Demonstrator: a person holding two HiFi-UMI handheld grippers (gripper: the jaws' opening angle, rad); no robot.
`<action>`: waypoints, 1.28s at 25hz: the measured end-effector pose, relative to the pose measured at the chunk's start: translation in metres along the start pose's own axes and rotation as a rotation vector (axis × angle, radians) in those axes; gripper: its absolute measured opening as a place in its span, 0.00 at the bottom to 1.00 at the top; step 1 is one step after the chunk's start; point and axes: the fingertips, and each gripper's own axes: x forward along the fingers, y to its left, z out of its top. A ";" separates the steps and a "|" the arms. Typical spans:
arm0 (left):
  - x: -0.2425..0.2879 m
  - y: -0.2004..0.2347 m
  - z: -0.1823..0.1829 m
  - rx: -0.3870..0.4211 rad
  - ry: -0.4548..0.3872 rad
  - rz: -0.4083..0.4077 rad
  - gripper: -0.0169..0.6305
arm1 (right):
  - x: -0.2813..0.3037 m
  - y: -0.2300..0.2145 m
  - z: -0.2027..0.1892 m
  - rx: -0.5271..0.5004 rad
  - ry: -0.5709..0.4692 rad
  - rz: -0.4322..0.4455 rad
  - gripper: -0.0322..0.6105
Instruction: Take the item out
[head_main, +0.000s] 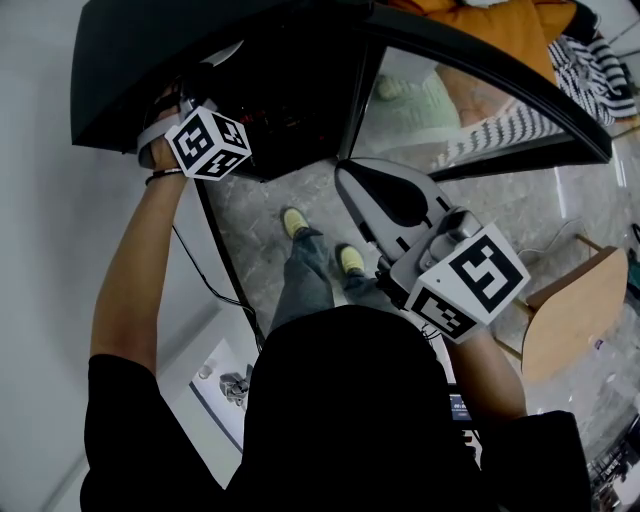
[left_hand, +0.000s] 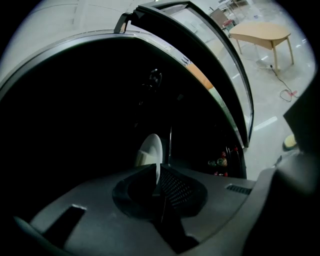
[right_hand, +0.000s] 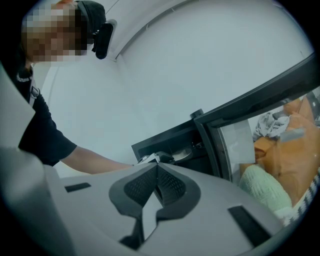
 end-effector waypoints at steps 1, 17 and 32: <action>0.002 0.001 -0.001 -0.007 0.004 -0.001 0.04 | 0.000 -0.001 -0.001 0.002 0.001 -0.004 0.06; 0.005 0.003 0.000 -0.001 0.002 -0.040 0.09 | -0.001 -0.005 0.002 0.013 -0.008 -0.006 0.06; 0.020 -0.009 -0.010 -0.042 0.071 -0.142 0.28 | -0.004 -0.014 0.006 0.017 -0.006 -0.018 0.06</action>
